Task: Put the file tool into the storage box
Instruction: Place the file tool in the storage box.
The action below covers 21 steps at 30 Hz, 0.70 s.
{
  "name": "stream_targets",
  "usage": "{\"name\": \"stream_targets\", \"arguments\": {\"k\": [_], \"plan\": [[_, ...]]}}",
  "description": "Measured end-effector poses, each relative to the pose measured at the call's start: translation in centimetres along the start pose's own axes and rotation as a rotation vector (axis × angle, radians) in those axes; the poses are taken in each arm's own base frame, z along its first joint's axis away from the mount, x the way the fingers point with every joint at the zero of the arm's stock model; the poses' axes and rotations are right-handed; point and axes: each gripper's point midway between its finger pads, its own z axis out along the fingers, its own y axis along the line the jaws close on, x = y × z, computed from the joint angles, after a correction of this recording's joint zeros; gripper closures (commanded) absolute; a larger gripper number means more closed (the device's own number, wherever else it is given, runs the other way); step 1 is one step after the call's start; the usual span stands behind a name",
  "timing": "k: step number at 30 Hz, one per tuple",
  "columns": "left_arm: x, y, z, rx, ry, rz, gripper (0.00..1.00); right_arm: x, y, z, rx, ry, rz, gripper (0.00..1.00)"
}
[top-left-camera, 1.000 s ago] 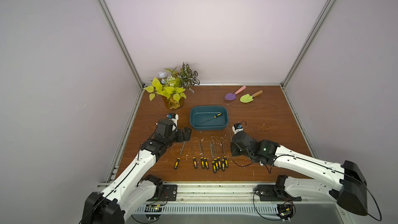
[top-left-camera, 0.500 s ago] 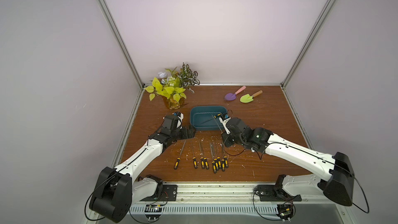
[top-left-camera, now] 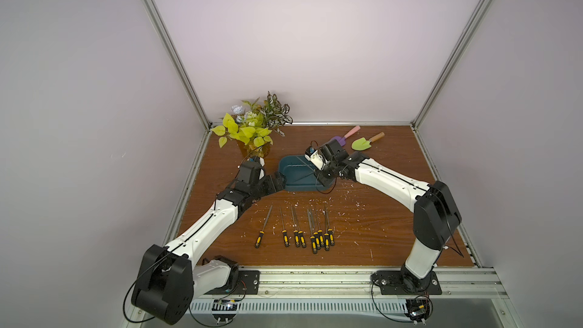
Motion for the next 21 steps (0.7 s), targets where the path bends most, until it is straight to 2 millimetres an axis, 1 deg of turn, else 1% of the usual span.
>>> {"name": "stream_targets", "arguments": {"k": [2, 5, 7, 12, 15, 18, 21], "plan": [[0.2, 0.3, -0.2, -0.007, -0.009, -0.034, 0.01, -0.1, -1.3, 0.6, 0.016, -0.007, -0.049, 0.94], [-0.1, 0.3, -0.4, -0.007, -0.022, -0.062, 0.0, -0.4, -2.6, 1.6, 0.038, -0.024, -0.118, 0.95], [-0.2, 0.2, -0.6, -0.008, -0.022, -0.071, 0.0, -0.6, -3.1, 2.4, 0.045, -0.026, -0.156, 0.95], [-0.7, -0.3, -0.8, -0.001, -0.03, -0.052, 0.01, -2.5, -3.2, 4.7, 0.049, -0.056, -0.247, 0.96], [-0.8, -0.3, -0.5, -0.004, -0.026, -0.028, 0.0, -3.4, -3.1, 5.8, 0.047, -0.071, -0.293, 0.96], [-1.0, -0.5, 0.4, -0.006, -0.013, -0.002, 0.0, -3.5, -3.0, 6.8, 0.044, -0.075, -0.338, 0.96], [-0.9, -0.3, 1.2, -0.012, 0.003, 0.019, 0.01, -3.0, -2.8, 7.8, 0.04, -0.062, -0.383, 0.97]]}}
